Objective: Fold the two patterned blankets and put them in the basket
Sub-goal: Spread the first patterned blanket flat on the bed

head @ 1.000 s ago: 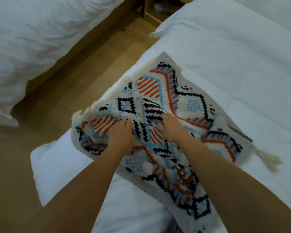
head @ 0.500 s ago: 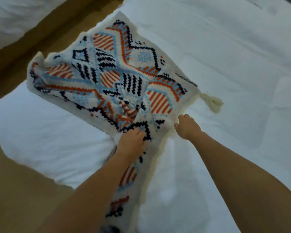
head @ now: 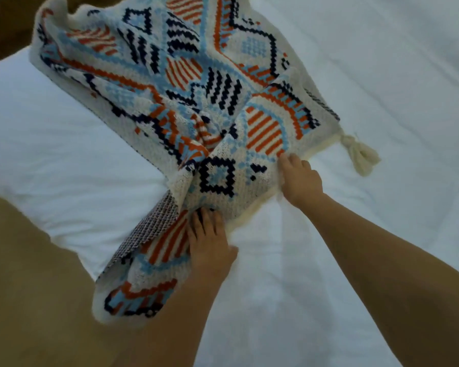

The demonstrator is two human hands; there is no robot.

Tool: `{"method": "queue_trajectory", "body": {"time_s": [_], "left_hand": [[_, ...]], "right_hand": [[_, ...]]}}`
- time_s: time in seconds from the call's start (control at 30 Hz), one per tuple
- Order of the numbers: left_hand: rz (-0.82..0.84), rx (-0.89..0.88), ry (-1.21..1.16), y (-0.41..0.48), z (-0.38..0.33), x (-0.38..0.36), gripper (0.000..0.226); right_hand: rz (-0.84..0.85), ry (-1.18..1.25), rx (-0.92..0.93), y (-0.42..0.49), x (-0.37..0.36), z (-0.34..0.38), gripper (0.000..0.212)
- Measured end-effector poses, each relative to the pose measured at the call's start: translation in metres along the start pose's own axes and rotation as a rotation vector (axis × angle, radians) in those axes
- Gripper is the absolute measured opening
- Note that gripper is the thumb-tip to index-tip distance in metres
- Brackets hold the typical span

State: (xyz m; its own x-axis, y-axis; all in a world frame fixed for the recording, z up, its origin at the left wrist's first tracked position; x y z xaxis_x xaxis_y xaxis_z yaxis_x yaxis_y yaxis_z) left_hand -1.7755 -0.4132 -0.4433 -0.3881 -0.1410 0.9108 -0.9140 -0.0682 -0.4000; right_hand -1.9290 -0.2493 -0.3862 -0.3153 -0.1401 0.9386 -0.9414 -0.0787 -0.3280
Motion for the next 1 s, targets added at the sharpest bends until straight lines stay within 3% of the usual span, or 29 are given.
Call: {"method": "queue_trajectory", "body": {"time_s": [0.1,0.17,0.23,0.37,0.5,0.6,0.8,0.9,1.0], "left_hand": [[-0.097,-0.03,0.016,0.006,0.002,0.004,0.071],[-0.166,-0.06,-0.021,0.008,0.006,0.004,0.054],[-0.119,-0.052,-0.111,0.007,0.007,-0.001,0.051],[-0.074,-0.082,-0.133,-0.001,-0.008,0.005,0.047],[-0.313,-0.149,-0.289,-0.015,-0.035,0.034,0.026],[-0.186,-0.148,-0.331,-0.031,-0.058,0.027,0.034],[-0.29,-0.189,-0.377,-0.101,-0.14,0.016,0.029],[-0.326,-0.213,-0.294,-0.133,-0.184,0.009,0.02],[-0.257,-0.187,-0.169,-0.158,-0.215,-0.009,0.02]], "right_hand": [[-0.008,-0.088,0.055,0.015,-0.007,0.001,0.066],[-0.039,-0.132,0.078,0.019,-0.01,-0.001,0.054],[-0.057,-0.141,0.058,0.02,-0.009,-0.005,0.042],[-0.053,-0.115,-0.012,0.012,-0.004,-0.02,0.045],[-0.113,-0.097,-0.053,-0.012,0.005,-0.055,0.04],[-0.177,-0.086,-0.046,-0.035,0.013,-0.09,0.033],[-0.246,-0.104,-0.009,-0.111,0.018,-0.183,0.026],[-0.264,-0.107,0.01,-0.155,0.016,-0.234,0.026],[-0.296,-0.1,0.005,-0.185,0.014,-0.281,0.025]]}}
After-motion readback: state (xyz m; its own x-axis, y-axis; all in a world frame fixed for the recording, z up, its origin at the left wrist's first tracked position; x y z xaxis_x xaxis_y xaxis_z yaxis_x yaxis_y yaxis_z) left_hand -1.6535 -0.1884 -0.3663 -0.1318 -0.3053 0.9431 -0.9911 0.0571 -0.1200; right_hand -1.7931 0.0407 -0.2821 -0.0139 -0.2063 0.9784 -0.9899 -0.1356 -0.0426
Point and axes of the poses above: each hand's wrist, its own y-axis towards the middle knuckle, its own x-axis out of the back of the hand, z = x × y, the point moved 4 cm from there along y, towards the middle knuckle, and after that the axes turned 6 degrees about -z, right-handed, at the moved point
